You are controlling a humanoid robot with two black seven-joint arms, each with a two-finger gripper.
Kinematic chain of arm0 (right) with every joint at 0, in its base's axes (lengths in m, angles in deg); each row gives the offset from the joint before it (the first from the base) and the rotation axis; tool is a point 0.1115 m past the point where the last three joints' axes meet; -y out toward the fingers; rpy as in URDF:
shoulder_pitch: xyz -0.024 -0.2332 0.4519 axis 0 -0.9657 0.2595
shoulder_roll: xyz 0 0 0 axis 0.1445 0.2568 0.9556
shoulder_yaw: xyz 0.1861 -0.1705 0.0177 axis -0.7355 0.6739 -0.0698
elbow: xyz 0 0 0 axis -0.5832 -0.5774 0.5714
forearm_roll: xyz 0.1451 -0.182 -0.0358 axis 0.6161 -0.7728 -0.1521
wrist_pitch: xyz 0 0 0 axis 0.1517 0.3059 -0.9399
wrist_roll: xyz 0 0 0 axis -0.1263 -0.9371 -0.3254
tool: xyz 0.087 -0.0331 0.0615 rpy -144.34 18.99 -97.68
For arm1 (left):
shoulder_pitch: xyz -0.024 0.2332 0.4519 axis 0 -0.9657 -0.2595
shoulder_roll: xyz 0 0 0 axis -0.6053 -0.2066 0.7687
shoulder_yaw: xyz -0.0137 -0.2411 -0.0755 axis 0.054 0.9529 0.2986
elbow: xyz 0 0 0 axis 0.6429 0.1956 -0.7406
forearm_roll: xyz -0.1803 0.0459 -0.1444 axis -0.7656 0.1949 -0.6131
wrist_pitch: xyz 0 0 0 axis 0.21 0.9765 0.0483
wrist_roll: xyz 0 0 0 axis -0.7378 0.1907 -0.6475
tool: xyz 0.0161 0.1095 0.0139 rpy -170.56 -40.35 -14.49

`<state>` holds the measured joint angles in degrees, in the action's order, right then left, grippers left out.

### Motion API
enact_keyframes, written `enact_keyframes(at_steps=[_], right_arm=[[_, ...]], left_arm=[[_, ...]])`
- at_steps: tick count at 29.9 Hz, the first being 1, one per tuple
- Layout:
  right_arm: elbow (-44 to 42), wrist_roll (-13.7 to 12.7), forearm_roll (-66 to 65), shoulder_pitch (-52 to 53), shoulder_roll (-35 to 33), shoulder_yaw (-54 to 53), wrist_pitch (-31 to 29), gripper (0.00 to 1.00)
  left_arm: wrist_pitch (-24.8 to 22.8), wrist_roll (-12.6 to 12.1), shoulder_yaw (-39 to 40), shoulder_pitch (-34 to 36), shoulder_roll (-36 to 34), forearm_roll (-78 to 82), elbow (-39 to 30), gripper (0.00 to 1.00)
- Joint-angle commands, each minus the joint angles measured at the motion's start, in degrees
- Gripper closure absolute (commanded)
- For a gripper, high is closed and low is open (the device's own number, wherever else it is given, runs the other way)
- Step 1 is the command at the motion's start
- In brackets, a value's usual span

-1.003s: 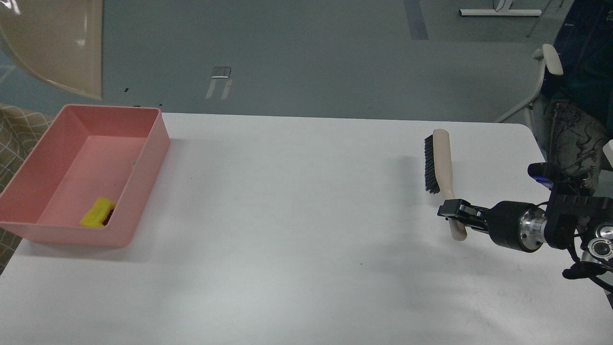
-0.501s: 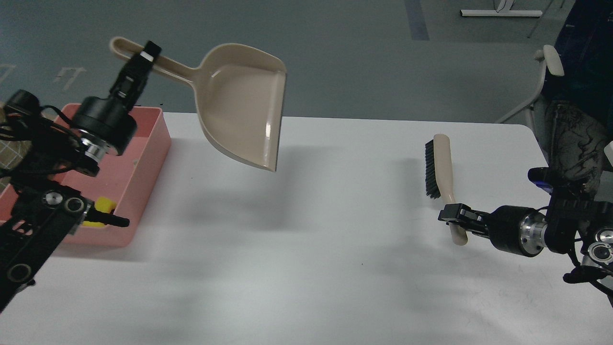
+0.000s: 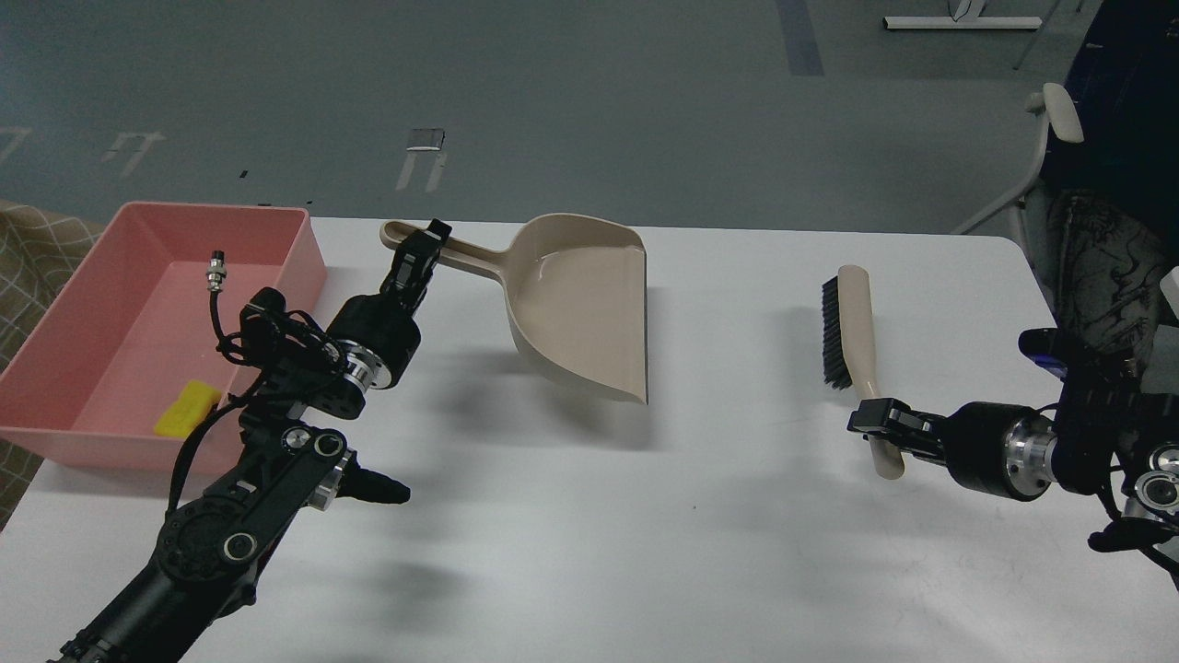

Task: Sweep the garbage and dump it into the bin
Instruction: 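Lower the empty dustpan back onto the table with the left gripper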

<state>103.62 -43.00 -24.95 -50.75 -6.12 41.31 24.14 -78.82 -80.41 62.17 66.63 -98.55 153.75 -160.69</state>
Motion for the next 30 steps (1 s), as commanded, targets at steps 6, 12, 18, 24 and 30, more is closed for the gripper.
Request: enact_keyframes(at_steps=[6,12,18,24,30], right_arm=[[0.7,0.5,0.2,-0.3,-0.1,0.0,-1.3,1.0],[0.7,0.5,0.2,-0.4,0.0,0.0,-1.6,1.0],[0.7,0.5,0.2,-0.5,0.0,0.0,-1.6,1.0],[0.7,0.5,0.2,-0.7,0.2,0.0,-1.6,1.0],[1.0,0.7,0.3,-0.6,0.1,-0.2,-3.1,1.0]], left_arm=[[2.8,1.1,-4.4,-1.5,-0.8,0.4,1.3,1.0],[4.3,1.2,-4.6,-1.5,-0.8,0.7,2.2,1.0],[6.7,1.7,-5.0,-1.4,-0.5,0.1,3.9,0.93],[6.7,1.9,-5.0,-1.4,-0.2,-0.1,4.4,0.37],[6.5,2.0,-5.0,-1.6,-0.2,-0.3,4.4,0.03]])
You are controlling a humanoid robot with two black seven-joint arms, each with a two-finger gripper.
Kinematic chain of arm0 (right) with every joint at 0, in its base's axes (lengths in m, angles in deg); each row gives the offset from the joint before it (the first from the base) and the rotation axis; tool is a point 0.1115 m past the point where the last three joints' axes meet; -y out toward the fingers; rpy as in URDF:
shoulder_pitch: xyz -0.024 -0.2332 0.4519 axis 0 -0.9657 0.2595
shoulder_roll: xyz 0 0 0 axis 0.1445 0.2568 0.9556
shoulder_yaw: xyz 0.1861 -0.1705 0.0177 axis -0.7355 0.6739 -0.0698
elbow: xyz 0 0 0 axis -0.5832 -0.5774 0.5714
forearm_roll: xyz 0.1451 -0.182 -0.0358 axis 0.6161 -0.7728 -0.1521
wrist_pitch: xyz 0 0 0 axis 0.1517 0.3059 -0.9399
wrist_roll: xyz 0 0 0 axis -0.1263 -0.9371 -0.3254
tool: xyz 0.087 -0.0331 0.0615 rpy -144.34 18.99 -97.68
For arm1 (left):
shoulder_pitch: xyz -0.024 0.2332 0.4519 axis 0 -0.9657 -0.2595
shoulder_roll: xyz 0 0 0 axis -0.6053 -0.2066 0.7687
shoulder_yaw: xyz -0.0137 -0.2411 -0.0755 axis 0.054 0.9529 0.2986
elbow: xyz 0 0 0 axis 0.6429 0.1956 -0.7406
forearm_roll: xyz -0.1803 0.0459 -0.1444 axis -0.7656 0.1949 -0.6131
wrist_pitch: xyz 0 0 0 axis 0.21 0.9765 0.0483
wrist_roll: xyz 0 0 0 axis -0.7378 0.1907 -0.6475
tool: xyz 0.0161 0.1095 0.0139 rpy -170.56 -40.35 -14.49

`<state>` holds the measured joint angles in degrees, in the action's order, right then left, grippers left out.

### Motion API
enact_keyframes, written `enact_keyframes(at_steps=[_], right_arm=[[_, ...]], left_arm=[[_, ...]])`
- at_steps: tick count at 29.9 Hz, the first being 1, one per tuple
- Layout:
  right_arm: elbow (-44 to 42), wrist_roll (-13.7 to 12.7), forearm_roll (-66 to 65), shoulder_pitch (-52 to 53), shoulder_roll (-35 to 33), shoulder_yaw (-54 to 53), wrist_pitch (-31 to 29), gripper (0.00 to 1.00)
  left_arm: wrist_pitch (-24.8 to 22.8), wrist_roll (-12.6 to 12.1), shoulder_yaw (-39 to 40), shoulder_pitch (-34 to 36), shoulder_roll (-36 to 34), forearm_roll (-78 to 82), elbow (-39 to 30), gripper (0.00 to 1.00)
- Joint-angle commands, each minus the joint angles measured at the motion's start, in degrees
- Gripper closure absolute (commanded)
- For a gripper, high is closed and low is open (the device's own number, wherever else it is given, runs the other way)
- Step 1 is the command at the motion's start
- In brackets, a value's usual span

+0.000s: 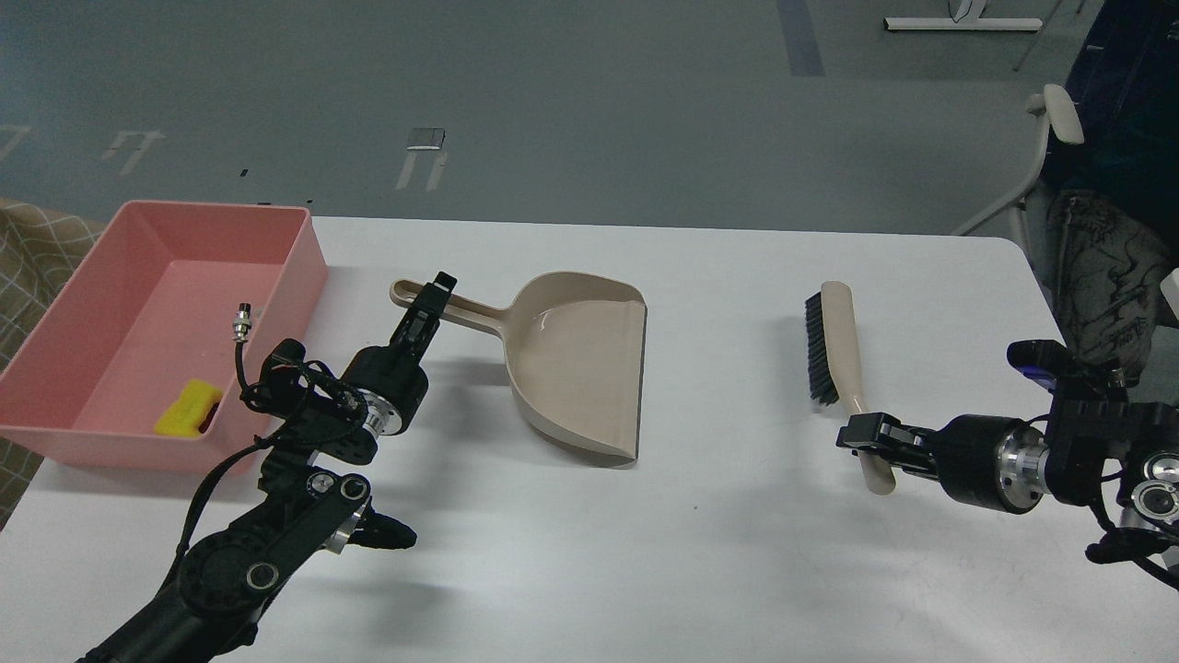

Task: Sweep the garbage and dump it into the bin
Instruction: 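Lower the empty dustpan back onto the table with the left gripper, then release the dustpan and brush, opening both grippers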

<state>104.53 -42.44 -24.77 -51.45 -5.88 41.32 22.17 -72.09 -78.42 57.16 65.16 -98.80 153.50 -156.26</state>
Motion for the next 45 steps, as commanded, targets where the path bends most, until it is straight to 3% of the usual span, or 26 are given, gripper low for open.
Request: enact_keyframes(at_steps=[1,11,20,28,30,33,41,45], right_arm=[[0.1,0.3,0.1,0.1,-0.2,-0.4,-2.1,1.0],[0.0,0.4,0.2,0.1,-0.9,-2.0,-6.1,1.0],[-0.2,-0.5,0.0,0.0,-1.7,-1.8,-6.1,0.96],[0.0,-0.9,0.0,-0.7,-2.5,-1.8,-6.1,0.47],[0.0,-1.0,0.1,-0.9,-2.7,-2.0,-6.1,0.21],[0.4,-0.9,0.2,-1.0,-4.2,-2.2,-6.1,0.09],[2.7,-0.5,0.9,-0.9,-10.5,-3.8,-6.1,0.04],[3.5,0.3,1.8,-0.9,-14.1,-6.2,-6.1,0.04]], left_arm=[[-0.3,0.0,0.0,-0.2,0.0,0.0,0.0,0.02],[-2.3,3.6,0.1,-7.0,-1.5,-1.3,-2.3,0.02],[-2.4,4.2,0.4,-10.0,-2.7,-2.2,-5.9,0.02],[-2.4,4.2,0.8,-12.1,-4.4,-4.7,-12.0,0.02],[-2.9,4.2,1.0,-13.5,-6.1,-4.9,-14.7,0.02],[-3.9,4.2,1.3,-15.1,-7.4,-5.0,-16.5,0.02],[-4.3,4.2,2.1,-21.2,-12.9,-5.0,-23.4,0.02],[-9.2,4.2,5.3,-24.5,-17.1,-7.9,-28.6,0.02]])
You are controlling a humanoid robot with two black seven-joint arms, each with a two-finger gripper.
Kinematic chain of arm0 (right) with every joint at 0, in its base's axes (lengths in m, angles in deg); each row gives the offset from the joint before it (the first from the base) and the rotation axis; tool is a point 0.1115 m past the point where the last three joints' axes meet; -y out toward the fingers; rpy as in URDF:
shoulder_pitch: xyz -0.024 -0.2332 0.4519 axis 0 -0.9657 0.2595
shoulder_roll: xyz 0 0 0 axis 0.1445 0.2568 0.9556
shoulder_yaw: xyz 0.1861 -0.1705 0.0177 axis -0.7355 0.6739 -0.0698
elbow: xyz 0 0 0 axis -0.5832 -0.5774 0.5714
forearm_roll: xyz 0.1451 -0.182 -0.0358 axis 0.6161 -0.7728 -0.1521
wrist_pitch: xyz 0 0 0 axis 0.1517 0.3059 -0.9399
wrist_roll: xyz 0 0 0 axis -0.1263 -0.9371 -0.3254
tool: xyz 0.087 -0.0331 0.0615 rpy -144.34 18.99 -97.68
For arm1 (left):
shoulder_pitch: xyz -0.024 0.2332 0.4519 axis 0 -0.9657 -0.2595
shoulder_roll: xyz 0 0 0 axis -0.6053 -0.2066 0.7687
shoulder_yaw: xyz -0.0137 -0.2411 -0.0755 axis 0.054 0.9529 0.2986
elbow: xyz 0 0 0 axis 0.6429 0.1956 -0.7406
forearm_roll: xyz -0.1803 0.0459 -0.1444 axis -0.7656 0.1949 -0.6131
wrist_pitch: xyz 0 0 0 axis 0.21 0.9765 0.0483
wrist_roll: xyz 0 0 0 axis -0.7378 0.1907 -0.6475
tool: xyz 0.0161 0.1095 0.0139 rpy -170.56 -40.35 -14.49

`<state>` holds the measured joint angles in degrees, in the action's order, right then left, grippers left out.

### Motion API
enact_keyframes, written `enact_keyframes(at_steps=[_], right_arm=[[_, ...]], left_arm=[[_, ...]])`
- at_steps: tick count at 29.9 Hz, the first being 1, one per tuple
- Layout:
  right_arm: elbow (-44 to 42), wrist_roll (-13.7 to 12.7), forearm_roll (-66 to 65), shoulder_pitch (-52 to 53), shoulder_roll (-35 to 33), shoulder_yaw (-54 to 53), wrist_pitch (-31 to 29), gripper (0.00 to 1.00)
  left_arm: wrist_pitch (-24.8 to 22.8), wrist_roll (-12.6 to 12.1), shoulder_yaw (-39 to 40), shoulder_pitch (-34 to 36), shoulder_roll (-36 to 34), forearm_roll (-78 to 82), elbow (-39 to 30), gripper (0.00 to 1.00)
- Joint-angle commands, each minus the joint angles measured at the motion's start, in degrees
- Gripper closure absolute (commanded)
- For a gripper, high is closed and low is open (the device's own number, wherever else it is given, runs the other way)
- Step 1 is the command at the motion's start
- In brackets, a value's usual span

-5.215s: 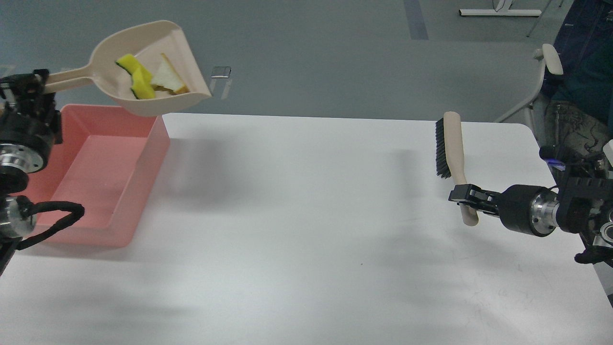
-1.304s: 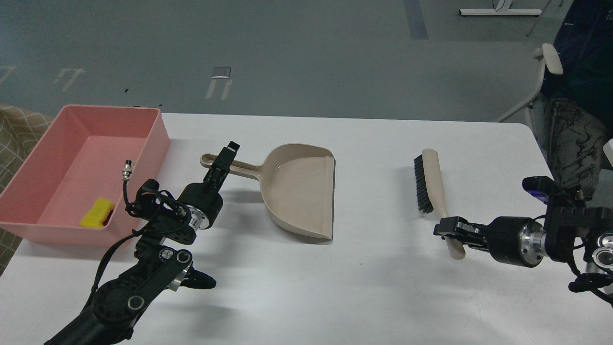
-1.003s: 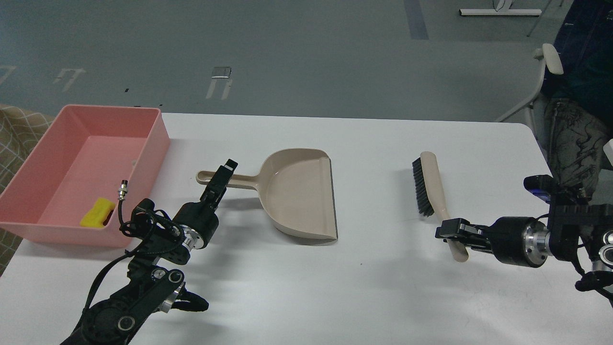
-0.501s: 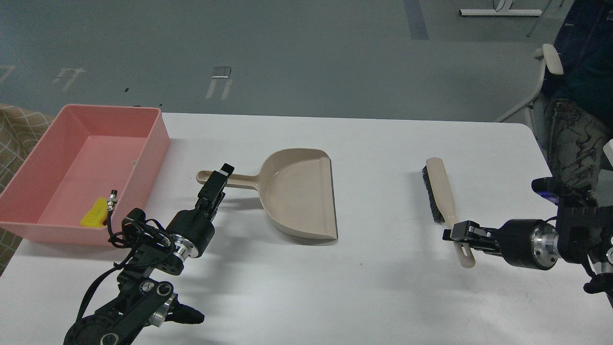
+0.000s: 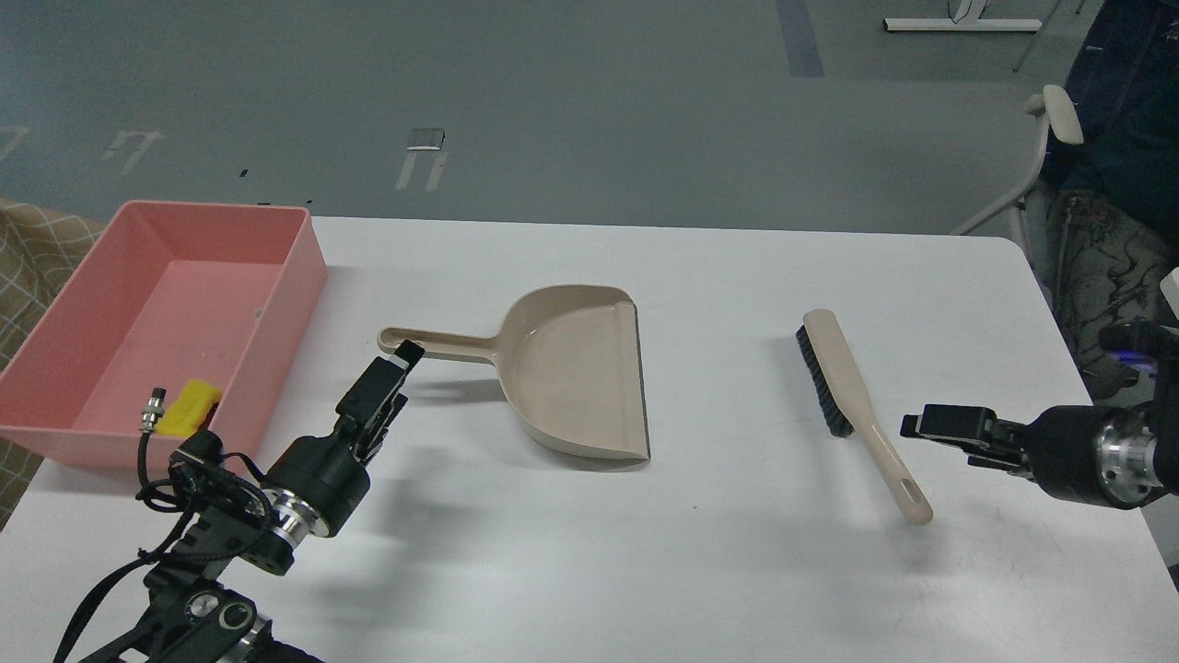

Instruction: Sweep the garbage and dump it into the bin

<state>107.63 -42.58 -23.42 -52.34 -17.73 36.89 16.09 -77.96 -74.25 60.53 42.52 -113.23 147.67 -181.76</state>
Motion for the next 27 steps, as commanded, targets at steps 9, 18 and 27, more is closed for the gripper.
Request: enact_keyframes(at_steps=[9,18,27], right_arm=[[-2.4,6.5,0.1,2.0,-3.6,-16.0,0.0,0.04],[-20.9,11.5,0.5,16.7,8.9,-21.4,0.0,0.04],[-35.1,17.6,8.2,16.8,21.8,-32.2,0.0,0.04]], left_arm=[[-23.1,1.6,18.9,-1.5,-4.7,-17.1,-3.8,0.02],[-27.8,1.2,25.7,11.3,-4.3,-30.2,1.1,0.02],[-18.5,1.3,25.4,21.5,0.0,-32.6,6.3,0.02]])
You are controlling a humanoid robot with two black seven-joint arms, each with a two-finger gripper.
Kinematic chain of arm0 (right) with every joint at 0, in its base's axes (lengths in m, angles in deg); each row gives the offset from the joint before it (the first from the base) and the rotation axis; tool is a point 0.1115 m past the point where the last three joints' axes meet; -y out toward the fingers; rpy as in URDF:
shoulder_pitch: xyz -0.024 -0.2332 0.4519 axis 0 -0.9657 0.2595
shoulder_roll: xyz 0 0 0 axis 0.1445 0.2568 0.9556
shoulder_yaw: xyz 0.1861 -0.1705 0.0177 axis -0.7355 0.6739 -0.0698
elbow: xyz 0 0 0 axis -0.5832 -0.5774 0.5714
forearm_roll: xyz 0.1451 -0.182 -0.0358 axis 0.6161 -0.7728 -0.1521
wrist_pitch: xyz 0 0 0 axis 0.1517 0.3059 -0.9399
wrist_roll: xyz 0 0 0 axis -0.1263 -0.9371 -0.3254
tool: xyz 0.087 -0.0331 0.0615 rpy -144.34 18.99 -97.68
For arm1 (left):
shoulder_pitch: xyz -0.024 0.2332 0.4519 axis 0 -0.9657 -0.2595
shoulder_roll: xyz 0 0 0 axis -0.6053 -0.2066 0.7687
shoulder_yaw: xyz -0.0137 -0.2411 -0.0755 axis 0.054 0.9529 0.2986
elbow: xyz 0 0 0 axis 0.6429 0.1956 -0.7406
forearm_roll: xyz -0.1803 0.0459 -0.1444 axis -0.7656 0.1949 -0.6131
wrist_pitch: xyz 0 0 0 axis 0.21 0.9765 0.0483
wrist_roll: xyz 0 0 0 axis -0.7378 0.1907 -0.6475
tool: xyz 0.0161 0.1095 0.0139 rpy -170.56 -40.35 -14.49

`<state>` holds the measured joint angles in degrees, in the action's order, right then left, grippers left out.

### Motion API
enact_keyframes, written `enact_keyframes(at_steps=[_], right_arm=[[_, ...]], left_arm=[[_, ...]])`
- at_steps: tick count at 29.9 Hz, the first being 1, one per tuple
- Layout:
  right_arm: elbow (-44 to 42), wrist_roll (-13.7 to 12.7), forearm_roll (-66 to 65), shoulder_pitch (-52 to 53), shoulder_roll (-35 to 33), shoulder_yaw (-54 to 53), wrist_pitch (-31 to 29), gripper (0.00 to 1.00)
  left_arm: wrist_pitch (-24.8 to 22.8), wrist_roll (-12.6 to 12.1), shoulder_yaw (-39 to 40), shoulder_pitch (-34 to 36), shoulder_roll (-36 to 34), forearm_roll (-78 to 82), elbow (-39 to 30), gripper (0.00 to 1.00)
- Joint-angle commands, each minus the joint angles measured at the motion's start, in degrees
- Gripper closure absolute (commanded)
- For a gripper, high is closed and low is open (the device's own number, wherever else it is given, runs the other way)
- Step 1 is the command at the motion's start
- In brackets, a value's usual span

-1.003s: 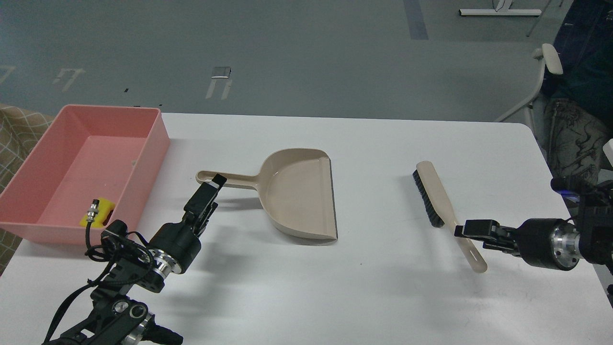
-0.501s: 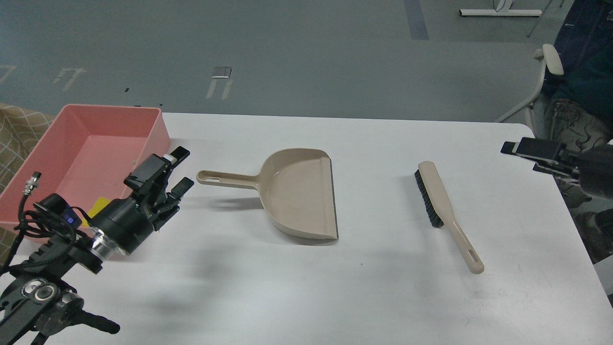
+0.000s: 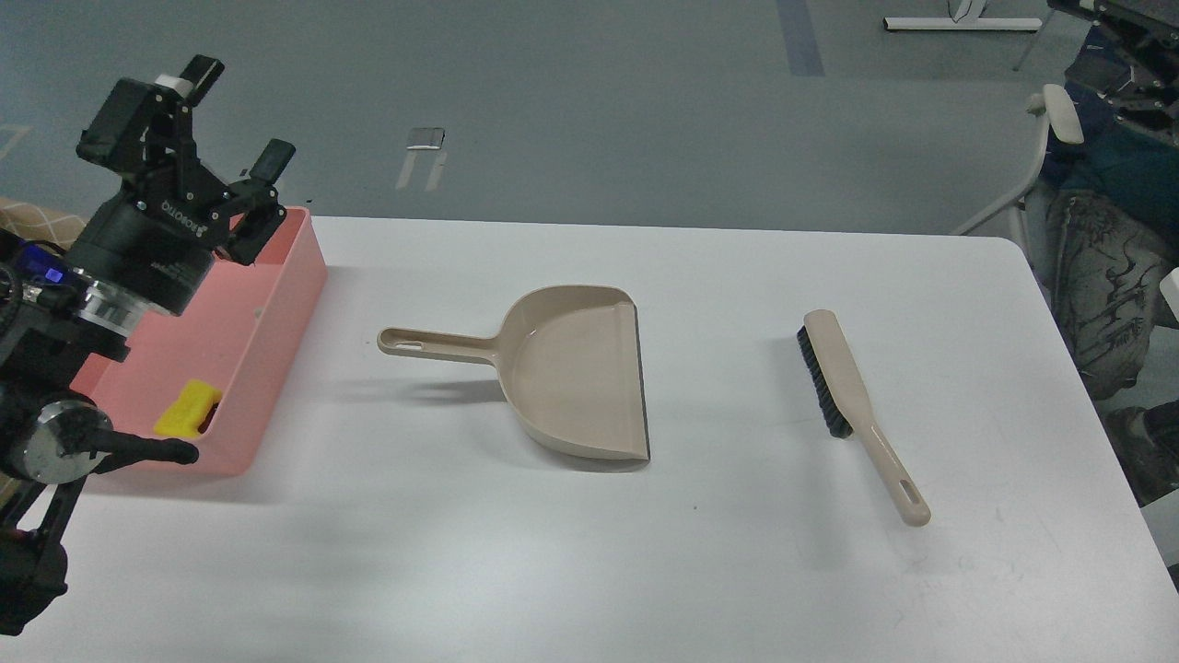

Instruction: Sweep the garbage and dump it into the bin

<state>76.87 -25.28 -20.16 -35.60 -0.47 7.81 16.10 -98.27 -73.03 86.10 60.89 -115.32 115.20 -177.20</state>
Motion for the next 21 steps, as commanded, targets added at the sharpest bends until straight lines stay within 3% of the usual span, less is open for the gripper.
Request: enact_keyframes(at_steps=[1,8,12,19,21], right_arm=[[-6.4,0.3,7.9,0.1,6.7,-4.1,0.0,0.04],[-13.9,0.3,11.6,0.1,12.6,-7.4,0.0,0.01],[-16.4,0.3,11.7,0.5,16.3,-7.6,0.0,0.0],[-16.5,0.1,13.2,0.6,19.1,-8.6,0.0,0.0],[-16.7,0.2,13.2,0.6,20.7,-8.6,3.4,0.0]], left_arm=[[2.0,0.3,-0.3,4.5,3.5,-0.1,3.3,0.02],[3.3,-0.1,-1.1,12.1,7.2,0.1,8.9,0.02],[2.9,-1.5,-3.1,18.0,7.7,0.0,16.0,0.02],[-5.0,-2.3,-5.4,22.0,7.4,0.2,25.3,0.02],[-6.4,-2.3,-5.2,23.2,9.1,0.0,28.8,0.02]])
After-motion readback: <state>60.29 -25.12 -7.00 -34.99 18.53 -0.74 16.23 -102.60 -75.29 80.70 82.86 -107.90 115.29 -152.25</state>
